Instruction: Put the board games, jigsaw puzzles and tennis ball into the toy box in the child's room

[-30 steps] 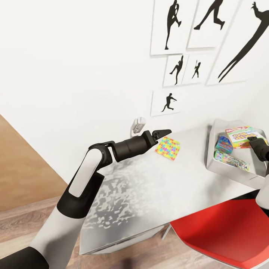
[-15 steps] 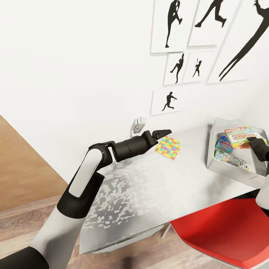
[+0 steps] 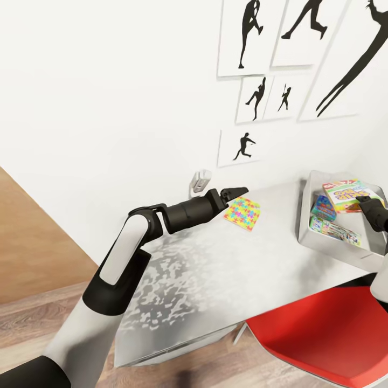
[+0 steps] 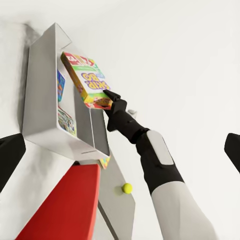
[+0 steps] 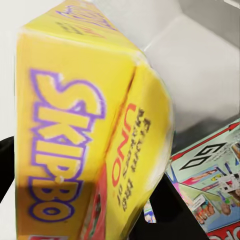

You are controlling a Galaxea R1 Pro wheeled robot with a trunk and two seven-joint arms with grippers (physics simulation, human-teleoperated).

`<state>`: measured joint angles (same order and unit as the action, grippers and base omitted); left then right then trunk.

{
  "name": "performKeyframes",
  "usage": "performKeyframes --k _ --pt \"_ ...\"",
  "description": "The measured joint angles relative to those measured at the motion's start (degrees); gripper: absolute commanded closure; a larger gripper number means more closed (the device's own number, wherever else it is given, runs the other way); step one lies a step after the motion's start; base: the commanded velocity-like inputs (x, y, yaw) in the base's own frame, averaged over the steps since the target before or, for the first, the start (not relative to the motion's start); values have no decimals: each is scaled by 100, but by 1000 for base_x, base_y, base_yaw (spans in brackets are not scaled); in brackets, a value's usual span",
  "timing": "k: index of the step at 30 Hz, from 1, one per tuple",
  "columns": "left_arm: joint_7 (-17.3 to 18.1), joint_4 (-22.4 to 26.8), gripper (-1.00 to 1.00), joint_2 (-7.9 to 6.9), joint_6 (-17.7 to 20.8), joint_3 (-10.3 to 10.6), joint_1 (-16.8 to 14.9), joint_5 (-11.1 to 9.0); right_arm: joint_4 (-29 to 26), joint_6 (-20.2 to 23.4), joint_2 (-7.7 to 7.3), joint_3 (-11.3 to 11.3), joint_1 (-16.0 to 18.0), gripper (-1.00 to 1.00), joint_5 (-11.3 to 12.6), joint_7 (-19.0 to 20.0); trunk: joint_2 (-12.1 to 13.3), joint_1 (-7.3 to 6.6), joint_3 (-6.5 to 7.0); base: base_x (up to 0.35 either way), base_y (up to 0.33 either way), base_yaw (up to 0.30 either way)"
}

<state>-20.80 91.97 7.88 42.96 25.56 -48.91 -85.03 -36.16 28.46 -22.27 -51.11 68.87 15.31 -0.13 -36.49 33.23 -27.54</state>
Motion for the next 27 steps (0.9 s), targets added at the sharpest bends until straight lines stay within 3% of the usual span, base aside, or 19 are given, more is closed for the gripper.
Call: performKeyframes --k 9,27 --pt "-5 -3 -100 1 -22 158 -3 9 -1 11 -88 6 -9 100 28 168 0 0 0 108 0 0" --pt "-4 -1 -100 1 -32 194 -12 11 40 216 -207 1 4 100 34 208 0 0 0 17 0 0"
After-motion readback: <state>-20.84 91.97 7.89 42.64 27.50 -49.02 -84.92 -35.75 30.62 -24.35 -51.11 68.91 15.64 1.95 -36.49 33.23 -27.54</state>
